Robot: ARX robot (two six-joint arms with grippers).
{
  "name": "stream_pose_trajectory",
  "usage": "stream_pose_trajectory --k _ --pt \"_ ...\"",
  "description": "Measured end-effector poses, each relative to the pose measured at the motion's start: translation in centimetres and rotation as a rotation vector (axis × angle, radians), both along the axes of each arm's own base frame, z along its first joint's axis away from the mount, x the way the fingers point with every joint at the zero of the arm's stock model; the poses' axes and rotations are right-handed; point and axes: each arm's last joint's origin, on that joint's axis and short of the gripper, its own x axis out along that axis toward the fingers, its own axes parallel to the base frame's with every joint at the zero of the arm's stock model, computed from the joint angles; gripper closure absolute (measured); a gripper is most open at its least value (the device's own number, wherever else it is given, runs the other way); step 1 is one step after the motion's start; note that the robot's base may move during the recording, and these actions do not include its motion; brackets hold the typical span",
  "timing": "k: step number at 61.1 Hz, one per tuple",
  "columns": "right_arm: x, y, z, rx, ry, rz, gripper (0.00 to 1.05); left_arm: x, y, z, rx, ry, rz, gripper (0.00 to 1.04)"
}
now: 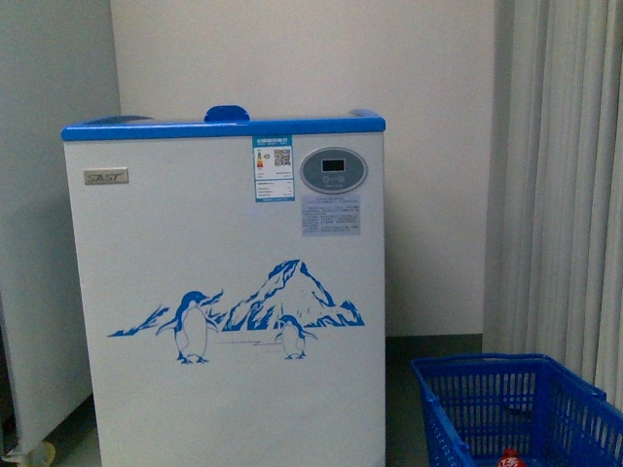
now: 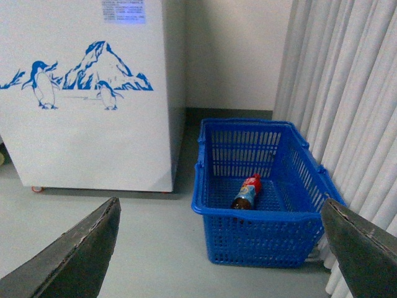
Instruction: Put drink in fridge
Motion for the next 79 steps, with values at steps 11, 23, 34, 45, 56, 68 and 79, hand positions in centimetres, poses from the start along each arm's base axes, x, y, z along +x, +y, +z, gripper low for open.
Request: stream_pose_trajectory --k 11,23,34,45,56,68,79 --pt "0.0 0.0 0.0 0.0 0.0 0.0 0.07 0.0 0.0 0.0 0.0 0.0 0.0 0.08" --pt "0.0 0.0 0.0 0.0 0.0 0.0 0.07 0.0 0.0 0.0 0.0 0.0 0.0 0.08" --pt "0.0 0.0 0.0 0.0 0.0 0.0 0.07 0.0 0.0 0.0 0.0 0.0 0.0 0.08" --pt "0.0 0.0 0.0 0.0 0.0 0.0 0.07 0.0 0.0 0.0 0.0 0.0 0.0 0.08" --pt "0.0 0.0 0.0 0.0 0.0 0.0 0.07 0.0 0.0 0.0 0.0 0.0 0.0 0.08" --pt "0.0 0.0 0.0 0.0 0.0 0.0 0.07 0.0 0.0 0.0 0.0 0.0 0.0 0.08" --pt "0.0 0.0 0.0 0.0 0.0 0.0 0.07 0.0 0.0 0.0 0.0 0.0 0.0 0.08"
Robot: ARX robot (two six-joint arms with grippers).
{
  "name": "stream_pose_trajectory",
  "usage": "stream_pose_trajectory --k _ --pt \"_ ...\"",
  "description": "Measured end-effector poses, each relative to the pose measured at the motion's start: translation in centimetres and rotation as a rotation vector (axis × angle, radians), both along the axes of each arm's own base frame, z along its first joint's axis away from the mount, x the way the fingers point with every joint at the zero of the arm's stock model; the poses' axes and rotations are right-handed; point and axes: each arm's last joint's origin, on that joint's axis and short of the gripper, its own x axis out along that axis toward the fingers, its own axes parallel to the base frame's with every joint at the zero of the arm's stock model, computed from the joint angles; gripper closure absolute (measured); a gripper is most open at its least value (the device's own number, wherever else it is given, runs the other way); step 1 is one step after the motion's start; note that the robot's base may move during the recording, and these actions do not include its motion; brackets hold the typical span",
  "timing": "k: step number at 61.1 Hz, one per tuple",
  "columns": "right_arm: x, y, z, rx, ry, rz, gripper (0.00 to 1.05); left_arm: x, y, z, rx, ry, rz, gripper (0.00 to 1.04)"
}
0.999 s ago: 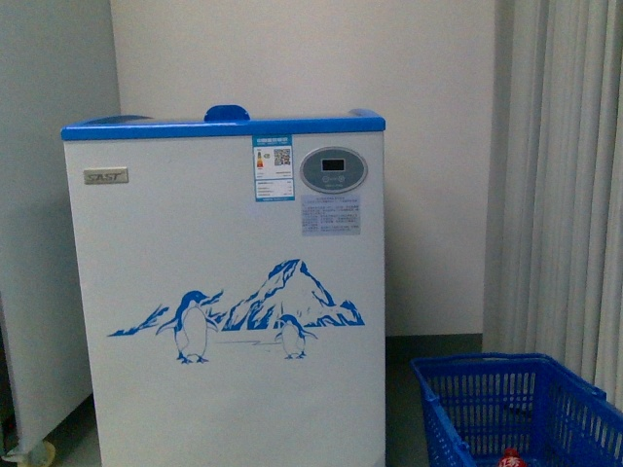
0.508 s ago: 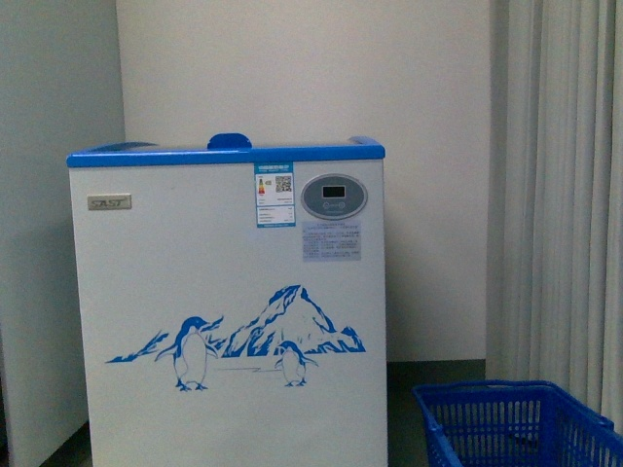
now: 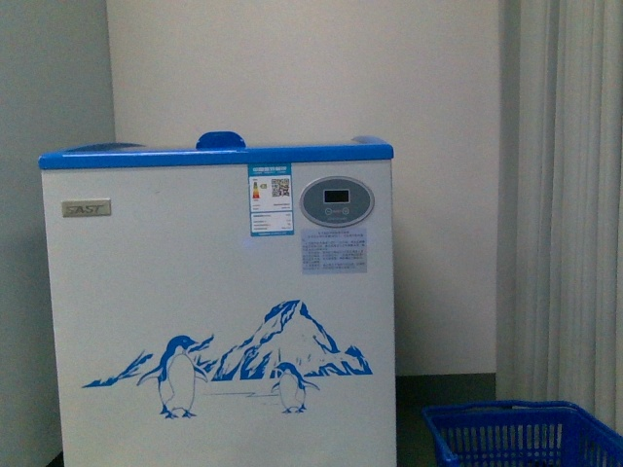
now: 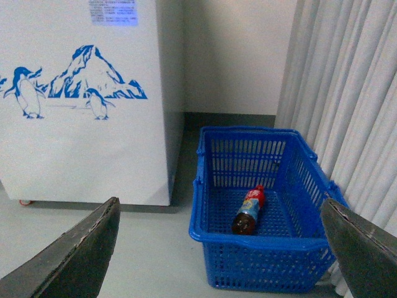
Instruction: Put drink in fridge
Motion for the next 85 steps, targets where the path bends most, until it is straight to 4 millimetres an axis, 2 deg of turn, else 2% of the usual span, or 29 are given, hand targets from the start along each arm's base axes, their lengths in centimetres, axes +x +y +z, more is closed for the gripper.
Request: stream_pose_trajectory --k 77,79,83,85 --pt "0.0 0.0 0.0 0.0 0.002 -0.001 0.07 0.0 0.0 0.0 0.0 0.0 -0.001 0.08" --pt "0.1 -0.1 -0.2 0.019 0.044 -0.032 0.07 0.0 0.0 0.0 0.0 0.0 0.0 0.08" --pt "0.3 -0.8 -0.2 0.086 0.325 -0.14 0.07 0.0 0.0 0.0 0.0 0.001 0.0 0.08" --pt "0.6 -1.2 -0.2 0.099 0.371 -0.162 0.07 0.0 0.0 0.0 0.0 0.001 0.0 0.08"
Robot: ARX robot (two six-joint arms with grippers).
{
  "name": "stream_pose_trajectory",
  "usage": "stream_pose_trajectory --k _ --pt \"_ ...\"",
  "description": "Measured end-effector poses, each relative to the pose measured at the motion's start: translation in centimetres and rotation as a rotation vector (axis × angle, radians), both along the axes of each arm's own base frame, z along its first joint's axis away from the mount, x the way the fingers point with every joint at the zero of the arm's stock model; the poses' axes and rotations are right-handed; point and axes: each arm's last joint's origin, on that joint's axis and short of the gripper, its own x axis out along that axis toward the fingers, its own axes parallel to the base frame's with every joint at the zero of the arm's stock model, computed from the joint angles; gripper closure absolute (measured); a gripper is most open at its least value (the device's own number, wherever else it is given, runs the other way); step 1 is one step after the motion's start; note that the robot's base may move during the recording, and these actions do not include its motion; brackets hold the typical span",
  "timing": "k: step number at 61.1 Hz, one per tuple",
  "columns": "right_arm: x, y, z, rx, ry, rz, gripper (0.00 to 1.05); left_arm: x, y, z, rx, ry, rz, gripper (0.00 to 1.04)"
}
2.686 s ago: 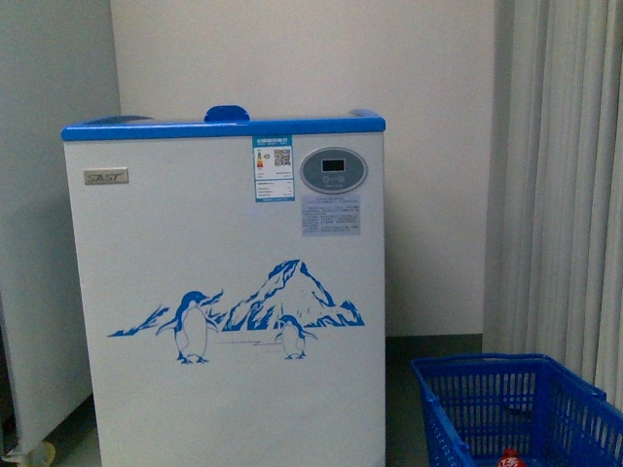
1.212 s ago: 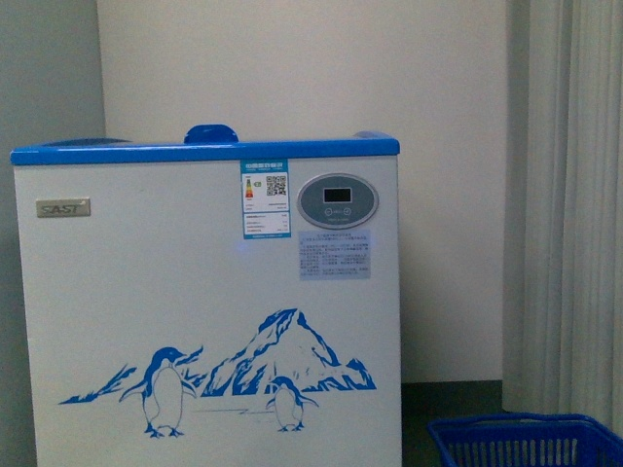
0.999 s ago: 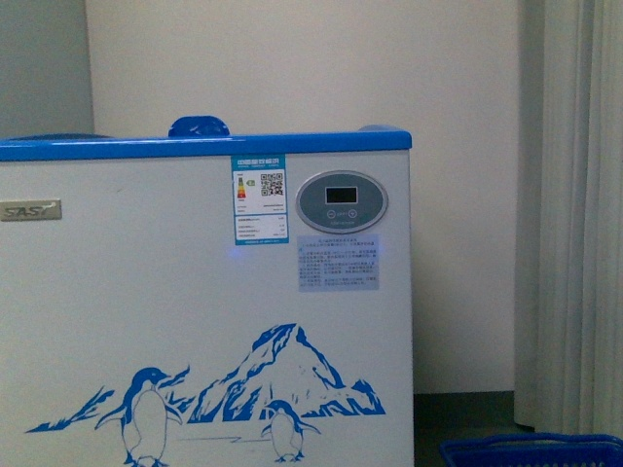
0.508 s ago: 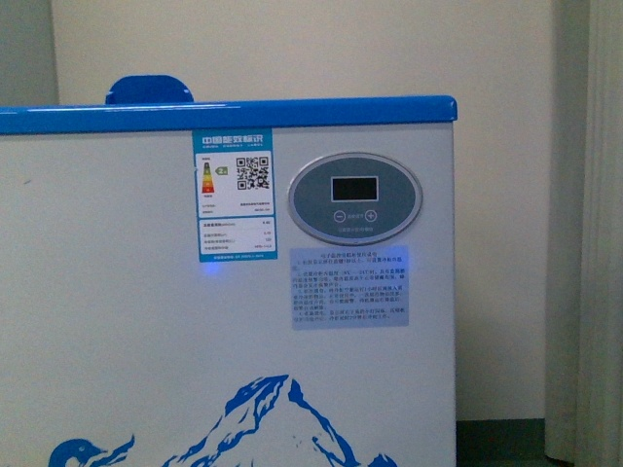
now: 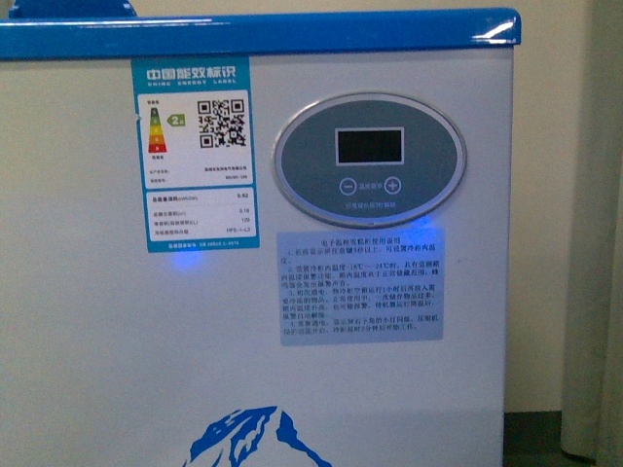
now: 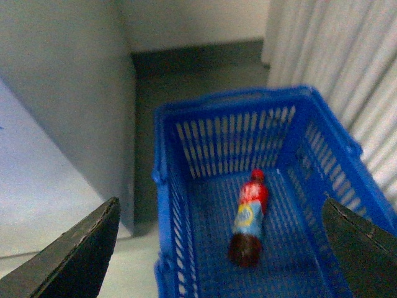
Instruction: Put drink in fridge
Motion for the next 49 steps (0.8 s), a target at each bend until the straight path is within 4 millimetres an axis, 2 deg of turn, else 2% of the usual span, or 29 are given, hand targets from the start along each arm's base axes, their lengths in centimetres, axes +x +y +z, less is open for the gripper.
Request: stream_pose_trajectory --k 7,11,19,23,31,36,43,49 --pt "3.6 -3.4 0.7 0.062 0.112 -0.135 0.07 0.0 0.0 0.0 0.0 0.0 0.0 0.08" --pt "5.6 -4.6 0.8 0.054 0.141 -0.155 0.07 0.0 0.0 0.0 0.0 0.0 0.0 0.08" --pt "10.2 -6.5 -1.1 0.069 0.259 -0.144 0.07 0.0 0.0 0.0 0.0 0.0 0.0 0.08" --pt "12.7 -7.4 -3.8 0.098 0.37 -0.148 0.07 0.0 0.0 0.0 0.0 0.0 0.0 0.08" --pt "16.0 -8.4 -8.1 0.122 0.48 -0.164 0.07 0.0 0.0 0.0 0.0 0.0 0.0 0.08" --pt "19.2 -8.9 -12.0 0.122 0.522 -0.177 0.07 0.0 0.0 0.0 0.0 0.0 -0.001 0.08" --pt "22.6 -9.2 -17.7 0.136 0.586 -0.193 0.07 0.0 0.0 0.0 0.0 0.0 -0.001 0.08" --pt "24.5 -9.5 -22.2 0.128 0.623 -0.204 0.07 0.0 0.0 0.0 0.0 0.0 0.0 0.08"
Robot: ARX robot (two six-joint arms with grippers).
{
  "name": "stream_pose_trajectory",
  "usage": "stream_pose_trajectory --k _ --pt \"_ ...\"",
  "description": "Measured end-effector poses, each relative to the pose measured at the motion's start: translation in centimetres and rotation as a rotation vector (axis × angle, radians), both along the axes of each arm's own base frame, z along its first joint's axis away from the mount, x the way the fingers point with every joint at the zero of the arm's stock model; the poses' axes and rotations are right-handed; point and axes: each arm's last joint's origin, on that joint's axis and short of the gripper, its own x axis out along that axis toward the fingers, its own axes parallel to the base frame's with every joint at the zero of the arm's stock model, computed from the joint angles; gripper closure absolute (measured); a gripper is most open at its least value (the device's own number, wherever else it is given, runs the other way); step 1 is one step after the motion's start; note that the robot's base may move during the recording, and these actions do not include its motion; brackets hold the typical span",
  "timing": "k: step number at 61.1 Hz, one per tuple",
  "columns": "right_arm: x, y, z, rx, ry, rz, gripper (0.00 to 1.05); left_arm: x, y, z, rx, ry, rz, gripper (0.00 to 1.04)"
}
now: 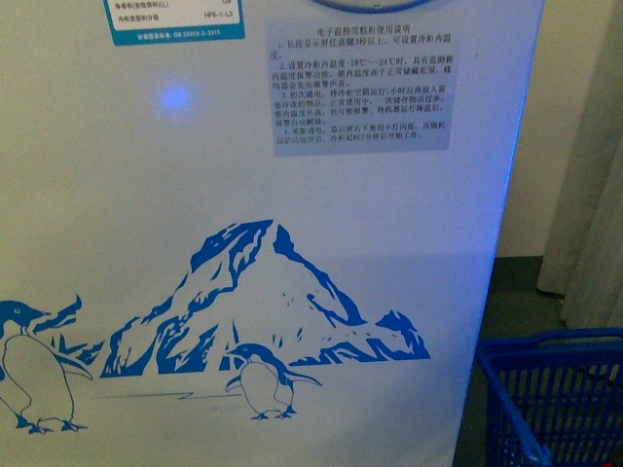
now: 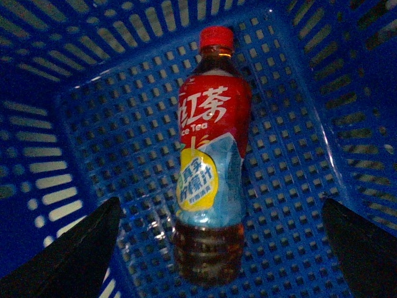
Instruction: Put drink in fridge
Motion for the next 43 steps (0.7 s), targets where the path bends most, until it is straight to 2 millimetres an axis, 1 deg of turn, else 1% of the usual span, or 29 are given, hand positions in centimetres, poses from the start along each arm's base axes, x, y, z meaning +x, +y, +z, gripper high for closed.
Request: stream_pose_trajectory --k 3,4,7,13,19,26,43 --pt "0.7 -0.2 -2.1 0.004 0.013 -0.002 0.07 0.0 0.0 0.0 0.0 0.0 0.0 0.08" --pt "1.0 -0.3 -3.1 0.008 0.021 -0.004 0.07 0.0 0.0 0.0 0.0 0.0 0.0 0.08" --pt "1.6 -0.5 -4.8 0.015 0.032 -0.009 0.07 0.0 0.0 0.0 0.0 0.0 0.0 0.08" --pt "2.5 -0.7 -7.7 0.028 0.045 -0.013 0.07 0.0 0.0 0.0 0.0 0.0 0.0 0.08" --pt "2.9 -0.9 -9.0 0.029 0.041 -0.014 0.07 0.0 0.0 0.0 0.0 0.0 0.0 0.08" --pt "3.5 -1.0 -11.1 0.038 0.052 -0.018 0.07 0.0 0.0 0.0 0.0 0.0 0.0 0.08" --pt "4.0 -1.1 -13.4 0.054 0.082 -0.029 0.07 0.0 0.0 0.0 0.0 0.0 0.0 0.08"
